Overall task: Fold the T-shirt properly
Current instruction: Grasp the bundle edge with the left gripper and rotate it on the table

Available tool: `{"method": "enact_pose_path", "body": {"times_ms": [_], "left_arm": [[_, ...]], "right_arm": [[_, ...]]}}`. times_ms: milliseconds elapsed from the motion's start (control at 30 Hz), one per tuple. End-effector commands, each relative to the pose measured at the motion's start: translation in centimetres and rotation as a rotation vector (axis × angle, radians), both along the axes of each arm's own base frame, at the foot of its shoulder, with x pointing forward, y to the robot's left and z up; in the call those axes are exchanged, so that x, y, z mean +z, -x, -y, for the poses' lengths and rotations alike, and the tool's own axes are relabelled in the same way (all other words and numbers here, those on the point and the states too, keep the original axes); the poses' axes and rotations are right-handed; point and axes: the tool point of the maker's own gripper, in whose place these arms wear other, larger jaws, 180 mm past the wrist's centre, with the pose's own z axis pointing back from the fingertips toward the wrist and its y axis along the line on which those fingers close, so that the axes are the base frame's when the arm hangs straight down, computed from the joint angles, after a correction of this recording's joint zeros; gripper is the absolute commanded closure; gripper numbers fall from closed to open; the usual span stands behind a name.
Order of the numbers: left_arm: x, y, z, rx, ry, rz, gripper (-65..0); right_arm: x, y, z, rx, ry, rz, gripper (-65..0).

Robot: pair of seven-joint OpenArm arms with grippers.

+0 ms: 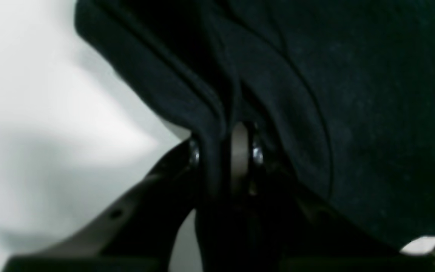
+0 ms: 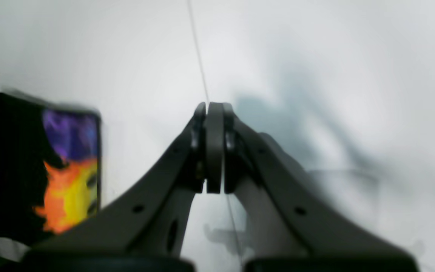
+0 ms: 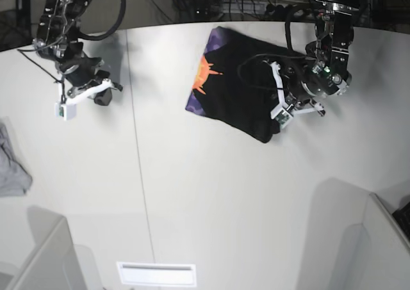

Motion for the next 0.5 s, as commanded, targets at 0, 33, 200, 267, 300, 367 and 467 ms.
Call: {"method": "enact_pose_path", "body": {"times_ms": [0, 33, 200, 267, 300, 367, 467], "left_arm": [[1.1, -1.0, -0.1, -0.029, -0.013, 0.04, 0.0], [1.2, -1.1, 0.0, -0.053, -0.025, 0.044, 0.0], [2.2, -2.8, 1.2, -0.163, -0.067, 0.081, 0.0], [2.8, -3.6, 2.3, -0.205, -0.069, 0.104, 0.0], [3.1, -4.0, 2.7, -0.232, -0.078, 0.116, 0.0], [3.4, -4.5, 3.8, -0.289, -0.088, 0.127, 0.0], [3.8, -5.0, 5.9, -0.371, -0.099, 0.144, 0.0]], "right_arm": [[1.0, -0.5, 0.5, -0.005, 0.008, 0.039, 0.0], [0.9, -0.2, 0.8, -0.015, 0.012, 0.034, 0.0], [0.6, 0.5, 2.0, -0.044, 0.024, 0.018, 0.0], [0.4, 0.9, 1.9, -0.045, 0.023, 0.009, 0.0], [0.3, 1.1, 1.9, -0.045, 0.023, 0.004, 0.0], [0.0, 1.5, 1.6, -0.05, 0.012, -0.005, 0.0], [-0.3, 2.1, 1.8, -0.098, -0.01, -0.014, 0.0]]}}
